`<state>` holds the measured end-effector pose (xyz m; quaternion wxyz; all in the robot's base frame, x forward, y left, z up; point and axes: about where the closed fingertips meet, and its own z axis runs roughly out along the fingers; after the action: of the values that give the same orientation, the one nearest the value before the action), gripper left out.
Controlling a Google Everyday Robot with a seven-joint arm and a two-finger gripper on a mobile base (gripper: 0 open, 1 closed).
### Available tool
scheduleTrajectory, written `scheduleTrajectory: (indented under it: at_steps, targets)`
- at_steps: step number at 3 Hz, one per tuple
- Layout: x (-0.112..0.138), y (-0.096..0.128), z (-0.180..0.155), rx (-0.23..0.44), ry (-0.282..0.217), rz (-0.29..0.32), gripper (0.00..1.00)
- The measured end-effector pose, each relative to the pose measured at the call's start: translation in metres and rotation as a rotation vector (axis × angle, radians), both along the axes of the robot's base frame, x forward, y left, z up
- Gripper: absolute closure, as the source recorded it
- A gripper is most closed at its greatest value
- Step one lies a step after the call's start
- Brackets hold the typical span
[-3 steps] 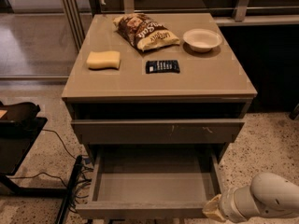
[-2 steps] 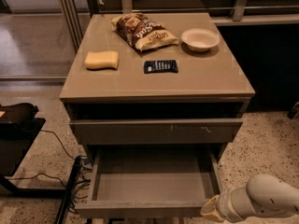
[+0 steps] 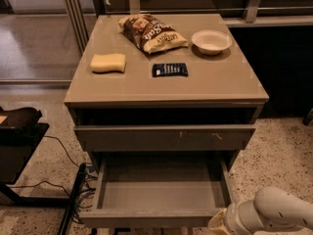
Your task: Close middle drawer
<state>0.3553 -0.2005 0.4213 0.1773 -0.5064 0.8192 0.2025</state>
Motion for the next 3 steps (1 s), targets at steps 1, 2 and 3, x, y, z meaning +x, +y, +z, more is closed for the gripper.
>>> scheduleTrajectory:
  at_steps: [1,2,3]
  targets:
    - [0.0000,0.0000,0.0000,0.000,0.000,0.000,0.58]
    - [0.0000,0.0000,0.0000,0.000,0.000,0.000,0.35]
    - [0.0004,0.0000,-0.0001,0.002,0.000,-0.002,0.12]
